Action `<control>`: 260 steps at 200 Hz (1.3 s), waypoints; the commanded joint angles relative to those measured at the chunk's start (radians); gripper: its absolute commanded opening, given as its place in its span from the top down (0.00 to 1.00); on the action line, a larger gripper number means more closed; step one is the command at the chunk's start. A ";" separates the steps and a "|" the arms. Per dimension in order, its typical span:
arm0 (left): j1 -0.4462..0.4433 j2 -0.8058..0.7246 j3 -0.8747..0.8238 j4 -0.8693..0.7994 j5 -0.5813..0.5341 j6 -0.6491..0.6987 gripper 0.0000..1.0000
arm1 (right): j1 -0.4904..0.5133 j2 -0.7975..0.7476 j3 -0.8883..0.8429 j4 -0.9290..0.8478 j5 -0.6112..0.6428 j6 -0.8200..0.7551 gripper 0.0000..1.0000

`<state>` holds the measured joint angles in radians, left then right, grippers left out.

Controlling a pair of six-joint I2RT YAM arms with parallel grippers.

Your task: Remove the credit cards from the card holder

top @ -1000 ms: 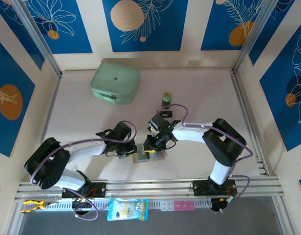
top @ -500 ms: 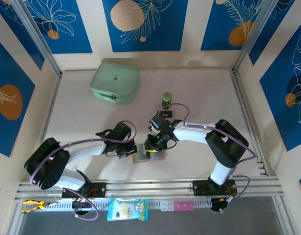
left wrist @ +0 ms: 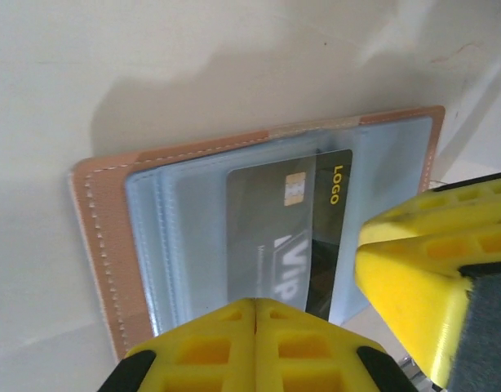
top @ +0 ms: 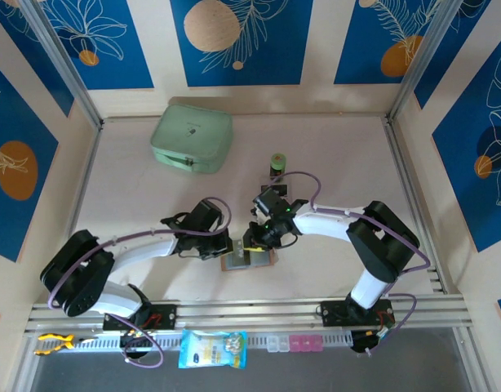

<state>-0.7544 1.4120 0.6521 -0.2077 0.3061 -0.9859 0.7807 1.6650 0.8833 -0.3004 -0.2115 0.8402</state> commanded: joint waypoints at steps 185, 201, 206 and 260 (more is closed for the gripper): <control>-0.011 0.061 0.011 -0.076 -0.035 0.035 0.96 | -0.017 0.046 -0.029 0.042 -0.074 0.015 0.76; -0.011 0.061 0.011 -0.075 -0.035 0.035 0.97 | -0.017 0.047 -0.026 0.028 -0.064 0.011 0.76; -0.010 0.060 0.012 -0.075 -0.036 0.035 0.96 | -0.017 0.047 -0.024 0.023 -0.057 0.009 0.76; -0.010 0.058 0.012 -0.077 -0.039 0.035 0.96 | -0.009 0.046 -0.012 -0.012 -0.038 -0.008 0.75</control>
<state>-0.7578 1.4635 0.6537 -0.2218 0.3027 -0.9665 0.7700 1.6947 0.8673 -0.2787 -0.2493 0.8455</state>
